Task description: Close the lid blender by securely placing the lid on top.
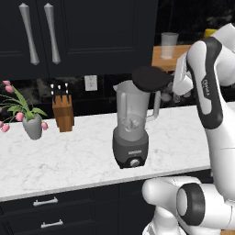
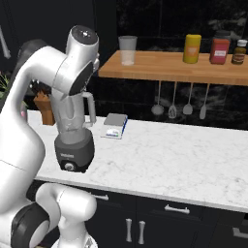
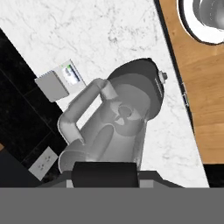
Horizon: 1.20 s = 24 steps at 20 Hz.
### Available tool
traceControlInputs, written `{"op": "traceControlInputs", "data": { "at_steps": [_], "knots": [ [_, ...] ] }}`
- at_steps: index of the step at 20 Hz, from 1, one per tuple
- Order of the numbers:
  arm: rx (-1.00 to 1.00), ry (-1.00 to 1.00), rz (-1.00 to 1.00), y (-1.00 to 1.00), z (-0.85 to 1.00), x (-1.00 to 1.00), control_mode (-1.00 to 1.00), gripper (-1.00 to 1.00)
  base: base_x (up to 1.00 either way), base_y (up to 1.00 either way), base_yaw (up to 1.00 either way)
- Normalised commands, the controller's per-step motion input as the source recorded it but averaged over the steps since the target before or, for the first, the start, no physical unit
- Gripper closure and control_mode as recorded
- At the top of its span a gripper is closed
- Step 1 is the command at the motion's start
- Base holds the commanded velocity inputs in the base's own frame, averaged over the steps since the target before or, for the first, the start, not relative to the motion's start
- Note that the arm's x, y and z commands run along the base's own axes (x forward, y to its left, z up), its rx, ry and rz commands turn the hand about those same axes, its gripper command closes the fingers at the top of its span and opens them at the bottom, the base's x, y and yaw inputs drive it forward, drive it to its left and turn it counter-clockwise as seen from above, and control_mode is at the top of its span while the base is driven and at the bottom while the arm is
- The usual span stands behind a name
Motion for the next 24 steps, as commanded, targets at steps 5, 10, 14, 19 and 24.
{"op": "traceControlInputs", "data": {
  "at_steps": [5, 10, 14, 19, 24],
  "knots": [
    [0.00, 0.06, 0.00, 0.38, 0.00, 0.32, -1.00, 1.00, 0.00, 0.00, 0.00],
    [0.00, 0.06, 0.00, 0.30, 0.00, 0.33, -1.00, 1.00, 0.00, 0.00, 0.00],
    [0.00, 0.04, -0.01, 0.04, 0.00, 0.31, -1.00, 1.00, 0.00, 0.00, 0.00],
    [0.00, 0.00, -0.04, 0.00, -0.03, 0.29, -1.00, 1.00, 0.00, 0.00, 0.00],
    [0.00, 0.00, -0.06, 0.00, -0.08, 0.23, -1.00, 1.00, 0.00, 0.00, 0.00]
  ]
}}
